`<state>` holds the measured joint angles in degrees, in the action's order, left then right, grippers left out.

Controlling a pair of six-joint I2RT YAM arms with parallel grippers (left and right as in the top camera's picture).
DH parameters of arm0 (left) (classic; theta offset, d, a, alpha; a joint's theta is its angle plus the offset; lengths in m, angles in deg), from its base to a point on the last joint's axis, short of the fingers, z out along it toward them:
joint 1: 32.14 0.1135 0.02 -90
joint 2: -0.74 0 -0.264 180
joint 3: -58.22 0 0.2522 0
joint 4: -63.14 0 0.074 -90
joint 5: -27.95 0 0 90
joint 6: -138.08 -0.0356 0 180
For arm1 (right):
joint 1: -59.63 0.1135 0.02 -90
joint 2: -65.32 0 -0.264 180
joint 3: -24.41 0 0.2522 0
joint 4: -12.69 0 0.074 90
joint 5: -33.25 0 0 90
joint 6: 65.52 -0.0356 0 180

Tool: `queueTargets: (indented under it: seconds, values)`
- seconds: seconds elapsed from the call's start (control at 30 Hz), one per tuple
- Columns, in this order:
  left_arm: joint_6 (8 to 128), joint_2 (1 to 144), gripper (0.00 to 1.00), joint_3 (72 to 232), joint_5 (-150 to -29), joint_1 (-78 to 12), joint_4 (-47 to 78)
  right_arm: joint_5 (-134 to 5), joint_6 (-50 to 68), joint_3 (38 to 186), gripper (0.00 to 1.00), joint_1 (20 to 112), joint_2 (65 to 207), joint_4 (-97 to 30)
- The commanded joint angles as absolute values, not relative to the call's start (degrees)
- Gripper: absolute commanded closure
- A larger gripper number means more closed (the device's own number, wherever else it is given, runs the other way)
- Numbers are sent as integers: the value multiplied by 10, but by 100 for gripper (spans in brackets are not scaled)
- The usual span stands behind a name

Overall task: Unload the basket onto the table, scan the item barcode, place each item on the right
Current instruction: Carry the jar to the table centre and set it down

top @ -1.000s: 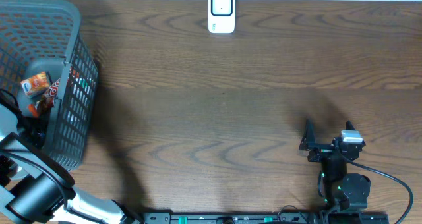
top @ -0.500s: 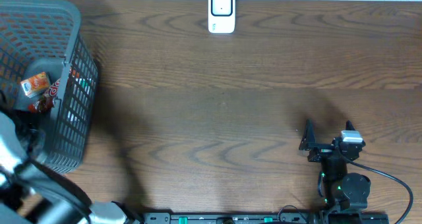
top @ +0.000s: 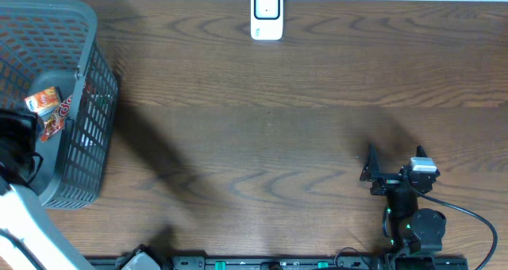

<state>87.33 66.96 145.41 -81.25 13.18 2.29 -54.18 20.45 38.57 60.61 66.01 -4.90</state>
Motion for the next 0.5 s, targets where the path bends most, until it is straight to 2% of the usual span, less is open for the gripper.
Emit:
queueTargets:
  seconds: [0.0,0.2,0.47]
  values:
    - [909,606,36,1475,-895,109,52,-536,209,385,1,604,656,-51]
    - [969,548,36,1475,-902,30,64,-537,209,385,1,604,656,-51]
    - [980,560,36,1470,-866,-177,55,-537,209,385,1,604,656,-51]
